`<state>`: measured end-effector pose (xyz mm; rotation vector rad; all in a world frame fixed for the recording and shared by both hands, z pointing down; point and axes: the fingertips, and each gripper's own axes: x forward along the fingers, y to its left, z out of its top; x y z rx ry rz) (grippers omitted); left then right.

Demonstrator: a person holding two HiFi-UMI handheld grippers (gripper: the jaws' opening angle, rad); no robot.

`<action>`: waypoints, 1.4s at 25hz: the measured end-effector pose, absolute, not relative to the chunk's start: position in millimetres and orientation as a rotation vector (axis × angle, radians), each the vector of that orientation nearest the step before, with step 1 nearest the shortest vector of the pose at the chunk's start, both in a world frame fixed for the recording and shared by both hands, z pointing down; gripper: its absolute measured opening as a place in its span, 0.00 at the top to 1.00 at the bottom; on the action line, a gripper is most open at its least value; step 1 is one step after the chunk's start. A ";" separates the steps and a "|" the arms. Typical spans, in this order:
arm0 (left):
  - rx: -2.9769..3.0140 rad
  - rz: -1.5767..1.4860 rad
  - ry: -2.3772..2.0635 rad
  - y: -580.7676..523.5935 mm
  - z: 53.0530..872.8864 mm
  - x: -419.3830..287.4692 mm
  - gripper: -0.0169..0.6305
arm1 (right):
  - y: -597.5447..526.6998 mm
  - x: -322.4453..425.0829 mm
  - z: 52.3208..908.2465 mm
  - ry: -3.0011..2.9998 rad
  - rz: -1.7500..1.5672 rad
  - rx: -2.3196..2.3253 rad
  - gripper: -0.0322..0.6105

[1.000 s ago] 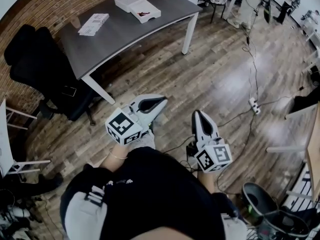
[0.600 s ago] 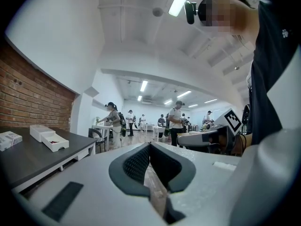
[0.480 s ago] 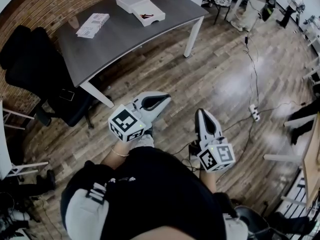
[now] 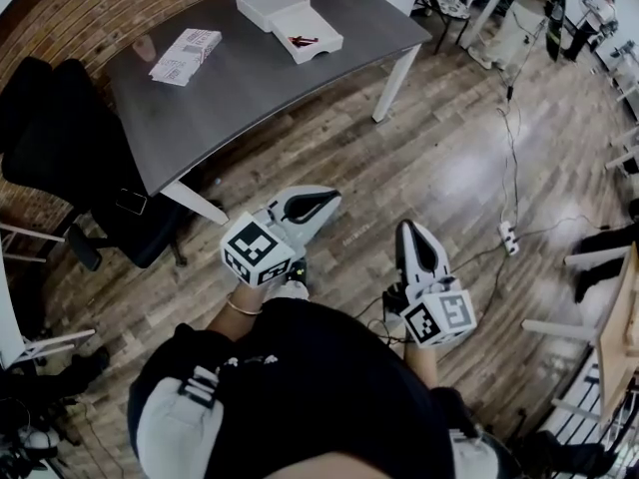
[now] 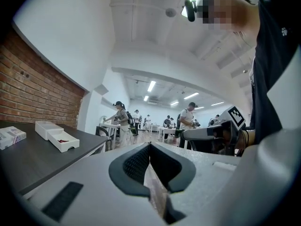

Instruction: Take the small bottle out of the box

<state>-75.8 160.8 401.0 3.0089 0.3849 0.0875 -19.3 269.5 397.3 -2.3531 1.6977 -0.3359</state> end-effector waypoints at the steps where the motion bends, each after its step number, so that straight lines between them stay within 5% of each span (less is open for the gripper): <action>1: 3.003 0.086 0.385 153.6 401.2 -72.5 0.97 | 263.0 -15.9 396.2 1.699 -0.336 -2.359 0.95; 35: 3.025 0.080 0.140 -69.2 411.1 -17.3 0.97 | 24.1 75.2 399.2 1.876 -0.370 -2.208 0.93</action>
